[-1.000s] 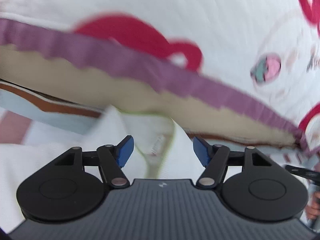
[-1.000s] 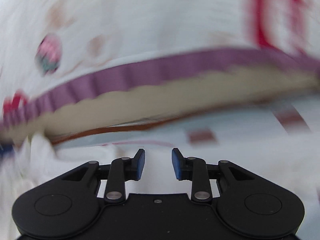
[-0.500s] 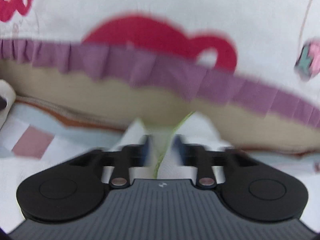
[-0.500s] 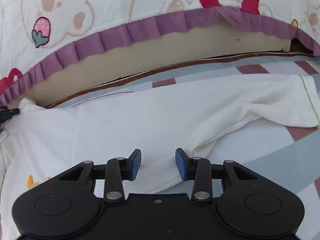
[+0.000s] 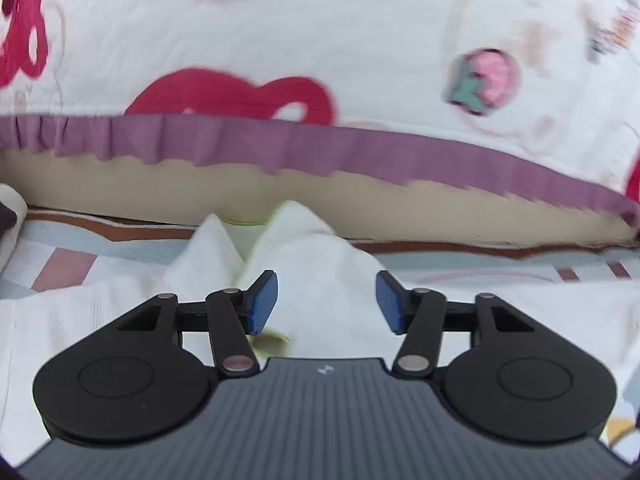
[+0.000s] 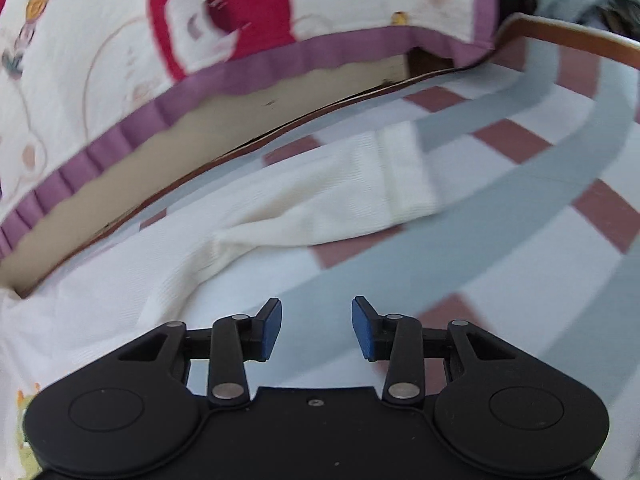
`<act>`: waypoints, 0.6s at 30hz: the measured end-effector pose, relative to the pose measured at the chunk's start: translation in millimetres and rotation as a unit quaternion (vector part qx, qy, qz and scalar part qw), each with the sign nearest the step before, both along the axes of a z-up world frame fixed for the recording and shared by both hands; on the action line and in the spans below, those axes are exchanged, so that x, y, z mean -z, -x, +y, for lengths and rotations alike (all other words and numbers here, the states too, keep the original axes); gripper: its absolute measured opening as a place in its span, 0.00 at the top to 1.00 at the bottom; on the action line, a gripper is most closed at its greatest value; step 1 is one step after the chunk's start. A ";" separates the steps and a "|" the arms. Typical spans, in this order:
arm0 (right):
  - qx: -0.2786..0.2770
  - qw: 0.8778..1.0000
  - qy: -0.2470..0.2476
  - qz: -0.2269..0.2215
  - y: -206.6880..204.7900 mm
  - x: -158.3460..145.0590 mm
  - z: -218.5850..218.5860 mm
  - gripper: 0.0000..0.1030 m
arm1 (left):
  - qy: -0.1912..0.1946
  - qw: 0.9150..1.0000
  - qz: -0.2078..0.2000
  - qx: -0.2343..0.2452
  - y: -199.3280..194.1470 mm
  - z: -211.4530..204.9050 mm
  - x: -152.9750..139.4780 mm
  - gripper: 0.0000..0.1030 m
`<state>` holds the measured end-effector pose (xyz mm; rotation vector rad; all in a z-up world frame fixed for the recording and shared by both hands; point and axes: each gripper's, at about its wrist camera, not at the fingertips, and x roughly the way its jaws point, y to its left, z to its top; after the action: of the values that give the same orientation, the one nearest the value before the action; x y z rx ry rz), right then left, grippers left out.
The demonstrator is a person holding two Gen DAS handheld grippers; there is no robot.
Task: Fold clothes
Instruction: 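Pull the sleeve out flat with the right gripper and release it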
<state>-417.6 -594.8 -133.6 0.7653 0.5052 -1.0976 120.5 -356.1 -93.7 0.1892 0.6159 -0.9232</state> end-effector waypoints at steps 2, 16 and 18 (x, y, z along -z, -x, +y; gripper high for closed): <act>0.001 1.000 -0.006 -0.027 17.2 -1.7 -4.8 0.53 | -0.013 1.000 -0.006 -0.004 22.8 10.1 1.0 0.64; 0.162 0.981 -0.028 -0.106 15.0 28.1 -91.7 0.32 | -0.033 0.994 0.100 0.027 177.4 31.4 37.1 0.60; 0.128 0.990 0.004 -0.065 -4.5 29.6 -99.0 0.30 | -0.039 0.994 0.093 0.031 189.2 39.3 39.2 0.58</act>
<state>-413.0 -693.9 -163.1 0.9062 0.2961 -1.2761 -68.7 -316.8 -133.0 0.1943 0.8236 -0.9845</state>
